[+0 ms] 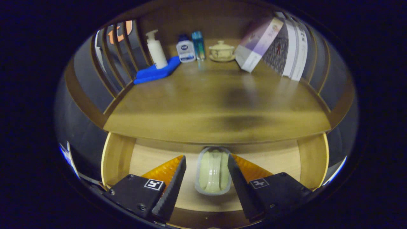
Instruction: Pull open the drawer, take out the items inside it, and place them on the countertop above the cabinet.
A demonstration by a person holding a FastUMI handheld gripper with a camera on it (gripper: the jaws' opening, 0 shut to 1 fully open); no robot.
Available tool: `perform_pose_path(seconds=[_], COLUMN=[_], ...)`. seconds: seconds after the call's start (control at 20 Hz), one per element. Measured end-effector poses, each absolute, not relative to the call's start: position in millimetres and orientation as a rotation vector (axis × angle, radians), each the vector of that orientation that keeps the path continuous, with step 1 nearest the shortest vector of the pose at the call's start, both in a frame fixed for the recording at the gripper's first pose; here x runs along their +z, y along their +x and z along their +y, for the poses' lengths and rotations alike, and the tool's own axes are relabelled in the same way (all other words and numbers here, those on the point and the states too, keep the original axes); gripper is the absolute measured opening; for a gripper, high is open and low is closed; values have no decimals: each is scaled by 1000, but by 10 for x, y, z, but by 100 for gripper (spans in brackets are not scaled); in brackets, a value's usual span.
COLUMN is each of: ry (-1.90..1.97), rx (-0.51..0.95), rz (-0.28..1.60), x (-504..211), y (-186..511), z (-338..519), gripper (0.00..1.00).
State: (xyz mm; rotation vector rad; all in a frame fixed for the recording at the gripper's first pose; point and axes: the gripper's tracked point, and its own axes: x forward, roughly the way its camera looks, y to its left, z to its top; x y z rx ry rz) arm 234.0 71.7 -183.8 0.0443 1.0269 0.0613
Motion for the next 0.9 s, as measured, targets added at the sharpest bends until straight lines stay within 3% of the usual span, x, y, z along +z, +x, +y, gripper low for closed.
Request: perform_pose_path(seconds=[0.35, 0.6, 0.9], ry=[38, 57, 46], rx=[29, -5, 32], rz=[1182, 1214, 1205], x=[-2168, -2263, -2127], y=[2291, 2291, 2124], z=[766, 684, 698], gripper=[75, 28, 23])
